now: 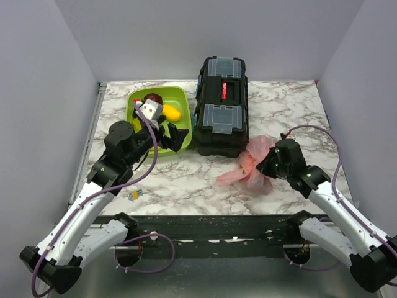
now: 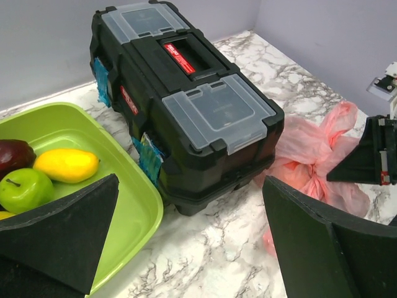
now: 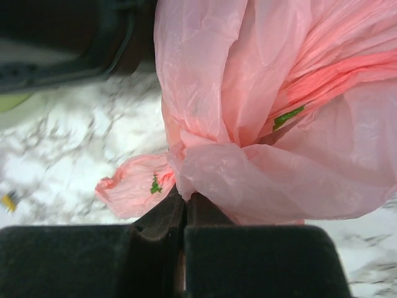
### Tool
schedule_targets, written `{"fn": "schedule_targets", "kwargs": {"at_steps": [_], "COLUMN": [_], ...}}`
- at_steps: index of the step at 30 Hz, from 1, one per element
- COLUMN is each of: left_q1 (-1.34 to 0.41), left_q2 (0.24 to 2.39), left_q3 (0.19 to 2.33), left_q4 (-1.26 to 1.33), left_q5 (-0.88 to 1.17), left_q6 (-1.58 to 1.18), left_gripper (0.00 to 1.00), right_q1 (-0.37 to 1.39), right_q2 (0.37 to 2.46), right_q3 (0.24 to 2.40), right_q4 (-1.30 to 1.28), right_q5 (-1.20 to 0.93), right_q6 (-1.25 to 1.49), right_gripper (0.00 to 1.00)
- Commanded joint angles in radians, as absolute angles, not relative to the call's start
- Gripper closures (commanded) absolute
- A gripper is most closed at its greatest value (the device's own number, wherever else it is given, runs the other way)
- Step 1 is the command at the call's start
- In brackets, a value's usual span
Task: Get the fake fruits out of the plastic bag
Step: Move the plastic bag to the center of the board.
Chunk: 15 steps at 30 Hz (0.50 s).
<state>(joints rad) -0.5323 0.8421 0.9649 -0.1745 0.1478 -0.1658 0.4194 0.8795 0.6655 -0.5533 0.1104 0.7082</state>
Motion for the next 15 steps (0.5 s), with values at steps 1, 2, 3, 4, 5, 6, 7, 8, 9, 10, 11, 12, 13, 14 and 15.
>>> {"fn": "schedule_targets", "kwargs": {"at_steps": [1,2,3,4,5,6,7,8,9,10,11,12,13,14,15], "left_q1": [-0.537,-0.538,-0.538,-0.538,-0.538,-0.538,-0.538,-0.539,-0.538,-0.538,-0.538,-0.538,-0.538,-0.538,-0.538], "left_q2": [0.860,0.862,0.862,0.863,0.867,0.870,0.874,0.876,0.879,0.879,0.880,0.883,0.886,0.890,0.894], "left_q3": [0.973,0.975,0.973,0.971,0.970,0.969,0.970,0.972,0.974,0.972,0.970,0.968,0.969,0.973,0.979], "left_q4": [-0.181,-0.180,-0.177,-0.173,-0.168,-0.164,-0.164,-0.161,-0.158,-0.152,-0.146,-0.143,-0.144,-0.149,-0.157], "left_q5": [0.204,0.213,0.225,0.235,0.245,0.261,0.275,0.294,0.310,0.326,0.339,0.346,0.347,0.347,0.346], "left_q6": [-0.182,-0.185,-0.189,-0.192,-0.193,-0.192,-0.194,-0.196,-0.201,-0.203,-0.206,-0.206,-0.209,-0.209,-0.207], "left_gripper": [0.01,0.01,0.01,0.01,0.01,0.01,0.01,0.01,0.01,0.01,0.01,0.01,0.01,0.01,0.01], "right_q1": [0.495,0.510,0.526,0.535,0.544,0.556,0.576,0.604,0.634,0.683,0.736,0.811,0.874,0.943,0.990], "right_q2": [0.839,0.840,0.848,0.860,0.873,0.881,0.890,0.895,0.906,0.920,0.944,0.969,1.011,1.064,1.117], "right_q3": [0.681,0.692,0.703,0.715,0.724,0.729,0.729,0.727,0.725,0.731,0.741,0.754,0.780,0.806,0.840], "right_q4": [-0.654,-0.679,-0.702,-0.718,-0.731,-0.735,-0.723,-0.696,-0.664,-0.621,-0.582,-0.537,-0.505,-0.466,-0.424], "right_q5": [-0.033,-0.044,-0.052,-0.086,-0.113,-0.140,-0.171,-0.207,-0.238,-0.264,-0.272,-0.257,-0.224,-0.204,-0.189], "right_q6": [0.779,0.780,0.769,0.743,0.723,0.706,0.697,0.687,0.687,0.685,0.686,0.691,0.691,0.686,0.672], "right_gripper": [0.99,0.99,0.99,0.99,0.99,0.99,0.99,0.99,0.99,0.99,0.99,0.99,0.99,0.99,0.99]}}
